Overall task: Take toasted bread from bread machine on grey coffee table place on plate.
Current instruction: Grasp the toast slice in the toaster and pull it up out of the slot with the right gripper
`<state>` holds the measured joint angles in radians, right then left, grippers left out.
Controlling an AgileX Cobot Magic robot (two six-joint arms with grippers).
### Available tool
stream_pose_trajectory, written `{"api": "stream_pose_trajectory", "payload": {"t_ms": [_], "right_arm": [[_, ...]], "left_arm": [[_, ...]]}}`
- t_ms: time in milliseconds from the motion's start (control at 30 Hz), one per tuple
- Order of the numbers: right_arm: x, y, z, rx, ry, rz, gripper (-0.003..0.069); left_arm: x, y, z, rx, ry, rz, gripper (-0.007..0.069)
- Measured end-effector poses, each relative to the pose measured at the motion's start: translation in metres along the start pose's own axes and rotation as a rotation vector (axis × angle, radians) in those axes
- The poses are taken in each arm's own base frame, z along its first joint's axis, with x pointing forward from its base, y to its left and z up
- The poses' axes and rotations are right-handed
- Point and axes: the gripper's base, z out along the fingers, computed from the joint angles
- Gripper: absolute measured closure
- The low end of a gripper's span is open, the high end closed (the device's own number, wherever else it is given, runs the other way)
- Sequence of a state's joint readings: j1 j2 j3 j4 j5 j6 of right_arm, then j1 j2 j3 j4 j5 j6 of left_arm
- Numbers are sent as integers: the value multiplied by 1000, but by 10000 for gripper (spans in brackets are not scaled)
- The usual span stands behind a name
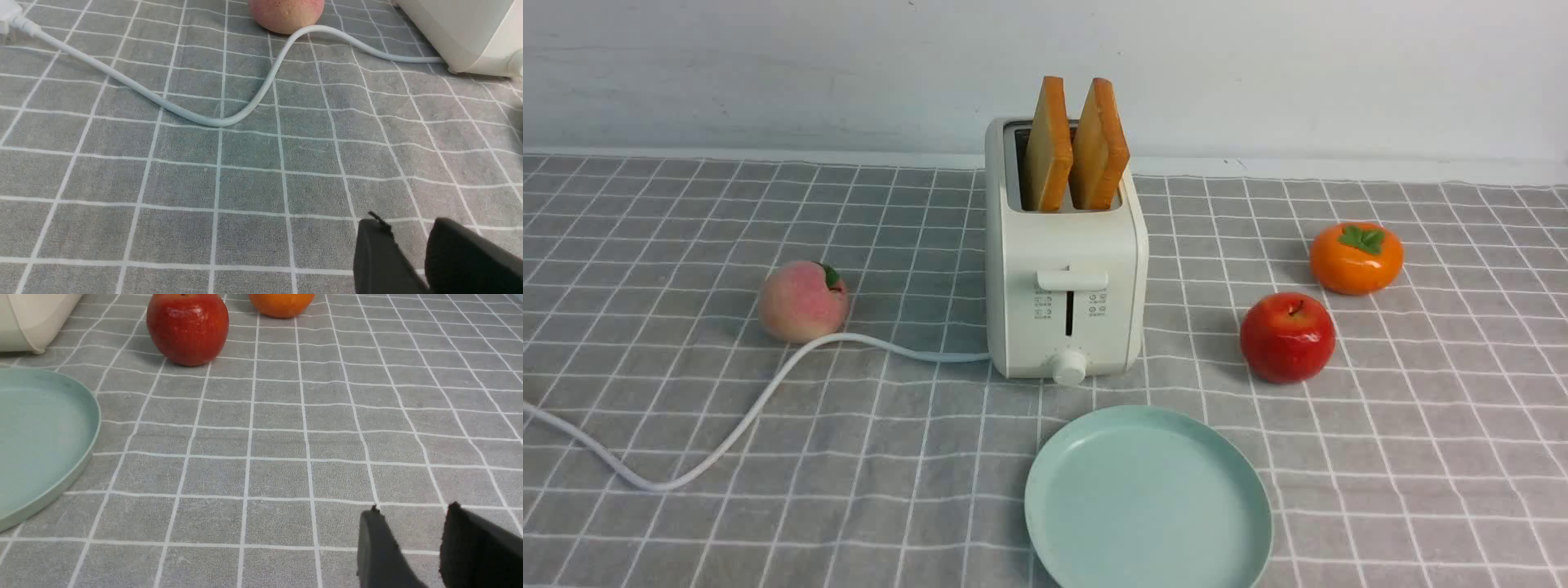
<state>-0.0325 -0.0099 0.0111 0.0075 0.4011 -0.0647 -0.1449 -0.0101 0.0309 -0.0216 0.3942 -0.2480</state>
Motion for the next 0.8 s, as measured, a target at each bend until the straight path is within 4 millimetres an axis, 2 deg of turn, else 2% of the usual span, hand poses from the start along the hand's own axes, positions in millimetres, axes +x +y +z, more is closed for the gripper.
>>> {"api": "stream_pose_trajectory", "payload": {"t_ms": [800], "right_arm": [[0, 0, 0, 0, 0, 0, 419]], "left_arm": [[0, -1, 0, 9, -2, -19, 425]]}}
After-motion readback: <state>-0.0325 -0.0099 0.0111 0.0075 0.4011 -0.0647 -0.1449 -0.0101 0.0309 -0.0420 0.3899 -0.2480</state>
